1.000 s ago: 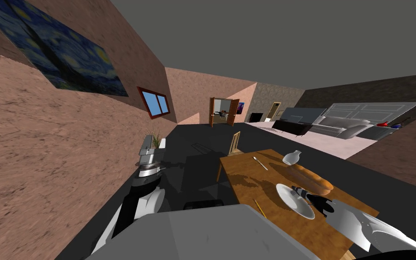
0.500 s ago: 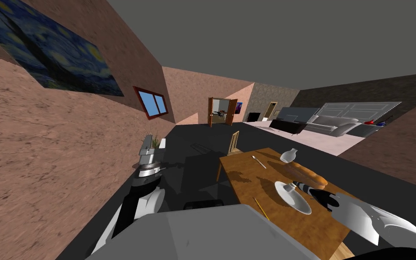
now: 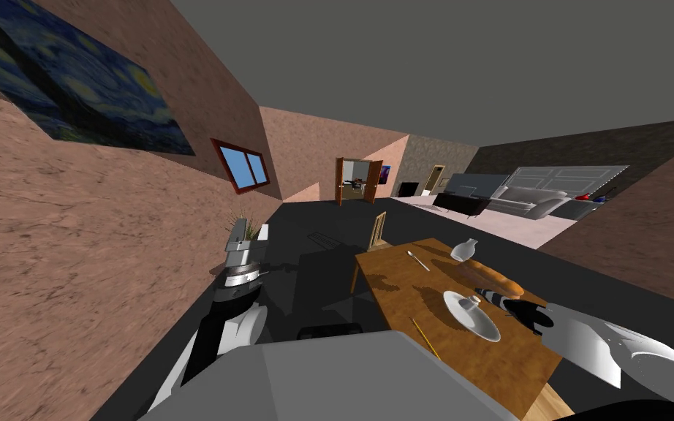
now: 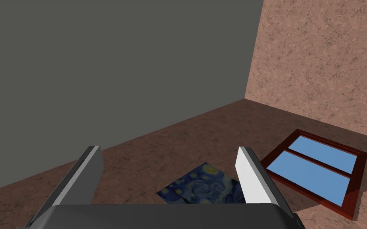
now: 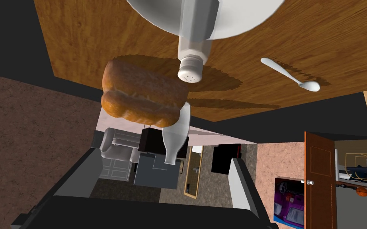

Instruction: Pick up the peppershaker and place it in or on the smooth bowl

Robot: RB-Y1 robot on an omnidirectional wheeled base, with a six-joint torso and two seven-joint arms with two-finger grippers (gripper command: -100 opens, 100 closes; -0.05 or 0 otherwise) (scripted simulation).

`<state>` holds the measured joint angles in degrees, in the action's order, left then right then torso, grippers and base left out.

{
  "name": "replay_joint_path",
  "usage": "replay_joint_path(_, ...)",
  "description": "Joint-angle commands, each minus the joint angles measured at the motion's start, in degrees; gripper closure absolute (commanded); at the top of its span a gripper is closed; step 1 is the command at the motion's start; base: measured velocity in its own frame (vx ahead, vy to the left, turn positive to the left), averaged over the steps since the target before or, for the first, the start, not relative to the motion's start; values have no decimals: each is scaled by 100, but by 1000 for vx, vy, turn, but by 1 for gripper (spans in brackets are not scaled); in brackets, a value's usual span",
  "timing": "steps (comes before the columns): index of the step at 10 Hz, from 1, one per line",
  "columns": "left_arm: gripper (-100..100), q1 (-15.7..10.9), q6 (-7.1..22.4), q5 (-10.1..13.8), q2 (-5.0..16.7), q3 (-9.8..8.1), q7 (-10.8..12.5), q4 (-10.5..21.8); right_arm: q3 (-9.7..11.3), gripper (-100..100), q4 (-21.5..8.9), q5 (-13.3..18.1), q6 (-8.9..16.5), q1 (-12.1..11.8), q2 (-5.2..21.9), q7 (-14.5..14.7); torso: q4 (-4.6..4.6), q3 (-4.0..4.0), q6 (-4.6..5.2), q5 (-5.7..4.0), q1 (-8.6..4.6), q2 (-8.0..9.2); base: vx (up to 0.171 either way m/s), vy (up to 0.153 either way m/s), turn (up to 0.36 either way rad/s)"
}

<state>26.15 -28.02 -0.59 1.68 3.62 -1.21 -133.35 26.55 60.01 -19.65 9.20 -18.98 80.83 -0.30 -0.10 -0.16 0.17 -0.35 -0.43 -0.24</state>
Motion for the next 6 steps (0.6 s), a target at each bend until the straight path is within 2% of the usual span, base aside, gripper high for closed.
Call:
replay_joint_path(1, 0, 0, 0, 0, 0, 0, 0, 0, 0, 0, 0, 0, 0, 0, 0, 0, 0, 0, 0, 0, 0, 0, 0, 0, 0)
replay_joint_path(6, 0, 0, 0, 0, 0, 0, 0, 0, -1, 0, -1, 1, 0, 0, -2, 1, 0, 0, 0, -2, -7, 1, 0, 0, 0)
